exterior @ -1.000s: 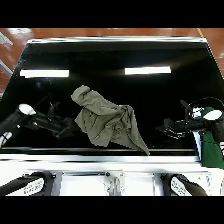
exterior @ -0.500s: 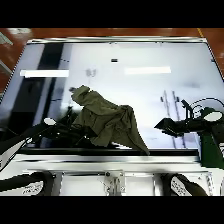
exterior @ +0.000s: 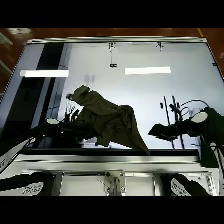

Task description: Fold the shirts.

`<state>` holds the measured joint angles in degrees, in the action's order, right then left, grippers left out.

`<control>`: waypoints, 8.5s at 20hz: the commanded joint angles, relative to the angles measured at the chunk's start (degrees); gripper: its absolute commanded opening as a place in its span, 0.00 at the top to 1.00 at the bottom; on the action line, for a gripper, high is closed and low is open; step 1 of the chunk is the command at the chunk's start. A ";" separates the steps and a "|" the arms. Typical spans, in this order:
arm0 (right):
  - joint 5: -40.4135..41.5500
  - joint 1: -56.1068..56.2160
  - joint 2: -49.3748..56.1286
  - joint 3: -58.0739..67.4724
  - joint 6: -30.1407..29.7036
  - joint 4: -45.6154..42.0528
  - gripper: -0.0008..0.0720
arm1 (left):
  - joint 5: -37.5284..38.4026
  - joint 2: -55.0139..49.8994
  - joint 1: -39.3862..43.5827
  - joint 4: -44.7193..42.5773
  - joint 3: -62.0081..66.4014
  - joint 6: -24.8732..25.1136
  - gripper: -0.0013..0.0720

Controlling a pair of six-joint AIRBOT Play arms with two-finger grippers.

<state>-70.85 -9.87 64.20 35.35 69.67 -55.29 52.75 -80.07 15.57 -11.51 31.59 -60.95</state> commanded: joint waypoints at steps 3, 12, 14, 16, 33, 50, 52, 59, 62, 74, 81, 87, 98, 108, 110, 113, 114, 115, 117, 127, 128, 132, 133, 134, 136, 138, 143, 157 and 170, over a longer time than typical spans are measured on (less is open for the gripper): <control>3.41 11.76 7.13 -1.44 0.13 -0.07 0.12 | 3.17 6.14 -4.76 0.98 0.59 2.38 0.93; -1.64 13.14 10.21 0.22 -0.09 -7.85 0.12 | 4.94 9.77 -6.01 1.03 2.36 2.40 0.93; 0.46 13.18 11.02 0.22 0.09 -2.73 0.12 | 4.94 9.77 -6.01 1.03 3.13 2.40 0.93; 2.60 13.18 12.90 0.22 -0.02 2.19 0.12 | 4.94 9.79 -6.01 1.03 4.28 2.40 0.93; -2.34 13.14 -4.02 23.87 -5.03 2.03 0.90 | 22.73 13.14 -22.03 0.81 44.74 3.89 0.93; -1.73 13.14 -22.40 67.19 12.96 -25.94 0.91 | 26.01 29.18 -35.36 -32.41 84.96 -14.93 0.93; -8.55 13.14 -22.12 67.19 18.78 -30.64 0.90 | 28.61 30.29 -35.36 -36.89 84.94 -15.47 0.93; -23.98 13.16 -11.10 62.47 22.14 -34.62 0.91 | 34.95 29.42 -35.19 -47.58 71.08 -19.96 0.93; -14.73 13.14 -1.40 57.44 21.66 -34.62 0.90 | 29.16 25.53 -35.19 -47.54 62.45 -19.85 0.93; 24.30 13.18 31.10 57.02 28.70 -25.07 0.90 | 4.20 -9.44 -29.16 -40.30 58.10 -10.21 0.93; 23.26 12.85 38.34 57.35 28.59 -14.69 0.63 | 11.67 -19.43 -26.67 -40.61 58.18 -15.76 0.10; -6.43 4.31 30.82 61.55 21.29 -27.96 0.21 | 37.77 -18.99 -39.45 -43.74 62.36 -19.65 0.23; -10.14 -2.03 30.62 41.31 15.45 -6.05 0.28 | 26.03 -13.77 -40.85 -42.23 32.87 -15.61 0.01; -8.96 -1.81 30.62 41.00 15.61 -6.25 0.28 | 15.63 -17.64 -34.67 -37.48 30.77 -15.82 0.02; -8.76 -1.81 30.62 41.00 15.67 -6.27 0.28 | 13.94 -18.43 -33.99 -34.05 30.77 -15.80 0.40; -8.61 -1.84 30.62 40.94 16.00 -9.14 0.07 | 13.46 -18.51 -33.11 -31.21 30.88 -14.86 0.90; -9.20 -1.84 30.62 40.68 16.00 -11.04 0.07 | 14.03 -18.27 -33.11 -30.88 30.88 -13.55 0.93; -9.90 -2.32 30.62 39.80 15.98 -12.48 0.07 | 14.60 -17.97 -33.18 -30.91 30.88 -12.90 0.93; -9.33 -3.91 30.62 36.39 16.00 -12.07 0.07 | 15.78 -17.05 -33.24 -30.91 30.88 -11.37 0.93; 5.88 -2.71 30.77 24.44 15.28 -0.94 0.15 | 17.18 -13.79 -33.22 -30.86 30.88 -9.99 0.93; 6.01 -1.99 31.23 24.44 15.89 -0.85 0.18 | 17.20 -13.77 -33.22 -30.86 30.88 -9.99 0.93; 6.25 1.11 32.15 24.68 16.09 0.13 0.73 | 17.75 -13.40 -33.24 -30.88 31.36 -9.92 0.93; 5.51 1.09 31.80 25.20 15.45 1.01 0.90 | 18.62 -13.14 -33.31 -30.88 32.44 -9.07 0.93; 4.74 1.07 30.71 26.08 13.31 2.40 0.90 | 19.47 -12.48 -33.33 -30.93 33.94 -8.48 0.93; 3.34 1.05 26.27 29.31 8.11 3.17 0.90 | 19.93 -9.18 -33.44 -30.95 38.38 -8.41 0.93; 2.95 1.05 19.45 34.77 3.23 3.78 0.90 | 19.93 -4.07 -33.48 -30.93 45.55 -7.48 0.93; 12.76 1.05 -1.01 55.69 0.13 3.48 0.90 | 19.28 11.52 -33.57 -30.93 74.97 -7.69 0.93; -9.53 1.05 -30.10 68.37 17.18 -26.43 0.90 | 30.45 40.54 -34.12 -56.98 91.01 -19.96 0.93; -16.52 1.05 -14.36 42.07 15.04 -29.16 0.91 | 34.73 30.47 -33.81 -54.47 57.55 -15.37 0.93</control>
<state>-97.65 -8.78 44.84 86.85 85.60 -84.58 93.23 -44.40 -18.41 -67.66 96.20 -77.91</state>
